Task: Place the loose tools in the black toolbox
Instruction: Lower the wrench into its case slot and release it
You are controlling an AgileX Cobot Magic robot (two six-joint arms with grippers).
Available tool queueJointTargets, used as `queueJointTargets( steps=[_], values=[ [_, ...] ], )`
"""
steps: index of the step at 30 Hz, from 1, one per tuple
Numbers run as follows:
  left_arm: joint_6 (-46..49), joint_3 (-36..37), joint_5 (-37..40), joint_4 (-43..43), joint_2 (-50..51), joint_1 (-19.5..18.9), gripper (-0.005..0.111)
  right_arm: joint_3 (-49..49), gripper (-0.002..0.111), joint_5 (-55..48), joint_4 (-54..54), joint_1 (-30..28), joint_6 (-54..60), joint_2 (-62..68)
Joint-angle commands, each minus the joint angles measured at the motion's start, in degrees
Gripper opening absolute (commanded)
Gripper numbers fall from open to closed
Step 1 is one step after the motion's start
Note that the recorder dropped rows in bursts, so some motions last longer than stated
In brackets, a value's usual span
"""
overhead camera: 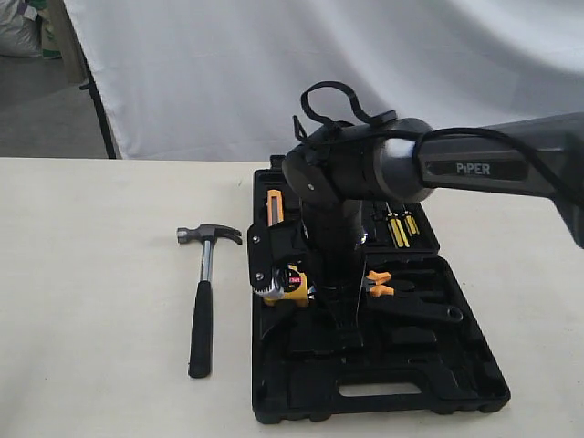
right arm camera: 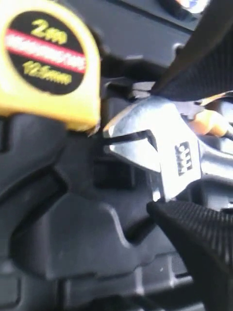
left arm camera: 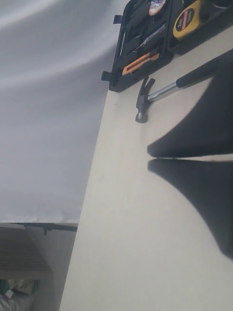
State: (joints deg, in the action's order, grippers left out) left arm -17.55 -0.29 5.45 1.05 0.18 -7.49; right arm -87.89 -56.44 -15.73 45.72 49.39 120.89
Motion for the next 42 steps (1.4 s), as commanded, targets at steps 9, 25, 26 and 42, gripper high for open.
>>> queueJointTargets(
  steps=[9, 25, 26, 42],
  values=[
    [-0.3, -0.2, -0.4, 0.3, -0.2, -1.5, 0.001, 0.0, 0.004, 3.8, 3.4, -1.0, -0.2, -0.1],
    [-0.3, -0.2, -0.4, 0.3, -0.2, -1.5, 0.001, 0.0, 0.069, -3.3, -1.1, -1.0, -0.2, -1.4],
    [-0.3, -0.2, -0.4, 0.3, -0.2, -1.5, 0.001, 0.0, 0.069, -3.4, -1.3, -1.0, -0.5, -1.9],
    [-0.3, -0.2, -0.4, 0.3, -0.2, -1.5, 0.001, 0.0, 0.0, 1.2, 20.2, -11.6, 7.1, -5.9]
  ],
)
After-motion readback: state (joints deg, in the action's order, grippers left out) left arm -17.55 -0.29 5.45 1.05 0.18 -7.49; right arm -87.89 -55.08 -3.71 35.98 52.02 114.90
